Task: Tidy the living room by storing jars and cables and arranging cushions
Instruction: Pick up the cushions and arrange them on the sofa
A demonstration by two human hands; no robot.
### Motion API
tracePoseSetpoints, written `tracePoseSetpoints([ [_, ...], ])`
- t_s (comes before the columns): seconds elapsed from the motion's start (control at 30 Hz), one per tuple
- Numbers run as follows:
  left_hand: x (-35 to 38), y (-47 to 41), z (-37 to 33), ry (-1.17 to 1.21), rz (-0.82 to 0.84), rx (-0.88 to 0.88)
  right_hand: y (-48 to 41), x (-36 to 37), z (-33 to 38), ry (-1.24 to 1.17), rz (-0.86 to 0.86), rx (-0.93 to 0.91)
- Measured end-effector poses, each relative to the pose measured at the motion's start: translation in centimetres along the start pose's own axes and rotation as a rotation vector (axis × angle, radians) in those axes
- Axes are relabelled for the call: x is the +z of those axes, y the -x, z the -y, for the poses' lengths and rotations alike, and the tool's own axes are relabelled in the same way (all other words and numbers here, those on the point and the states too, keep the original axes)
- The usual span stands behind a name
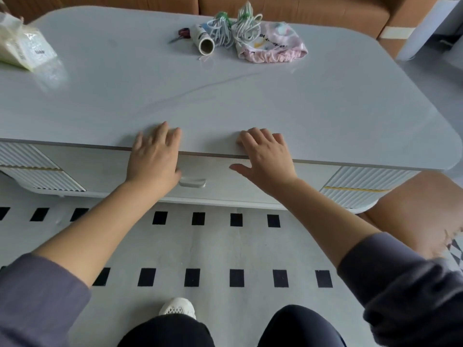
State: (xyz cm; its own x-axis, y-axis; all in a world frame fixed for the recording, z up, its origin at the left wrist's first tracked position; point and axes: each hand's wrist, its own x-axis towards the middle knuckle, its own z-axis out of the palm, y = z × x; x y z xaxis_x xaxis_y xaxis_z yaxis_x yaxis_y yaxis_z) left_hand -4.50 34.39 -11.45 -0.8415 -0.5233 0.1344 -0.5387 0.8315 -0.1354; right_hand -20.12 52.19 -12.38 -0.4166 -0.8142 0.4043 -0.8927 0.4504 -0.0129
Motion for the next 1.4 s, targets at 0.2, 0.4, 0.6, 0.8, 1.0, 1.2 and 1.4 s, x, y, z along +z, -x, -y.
tracePoseSetpoints([
  [0.2, -4.8, 1.9, -9.2, 0.014, 0.016, 0.169, 10.1, -4.4, -6.6, -0.142, -0.149, 0.168],
  [0.4, -8.4, 2.2, -21.9, 0.113, -0.221, 0.634, 18.4, -8.0, -13.7, -0.081, -0.148, 0.437],
  [0.6, -9.0, 1.8, -33.1, 0.173, -0.246, 0.875, 22.6, -9.1, -19.7, -0.035, -0.204, 0.593],
  [0.8, -8.5, -1.1, -44.4, 0.174, -0.32, 1.145, 26.8, -9.8, -29.4, 0.037, -0.182, 0.832],
  [1.0, -13.4, -6.7, -53.0, 0.318, -0.115, 1.113, 26.0, -14.6, -37.5, 0.07, 0.012, 0.939],
  [1.2, -18.5, -15.1, -57.9, 0.238, 0.114, 0.981, 20.7, -19.3, -44.7, 0.02, 0.174, 0.949],
  [1.4, -21.9, -20.7, -61.7, 0.202, 0.32, 0.847, 16.2, -23.8, -51.7, -0.053, 0.283, 0.936],
])
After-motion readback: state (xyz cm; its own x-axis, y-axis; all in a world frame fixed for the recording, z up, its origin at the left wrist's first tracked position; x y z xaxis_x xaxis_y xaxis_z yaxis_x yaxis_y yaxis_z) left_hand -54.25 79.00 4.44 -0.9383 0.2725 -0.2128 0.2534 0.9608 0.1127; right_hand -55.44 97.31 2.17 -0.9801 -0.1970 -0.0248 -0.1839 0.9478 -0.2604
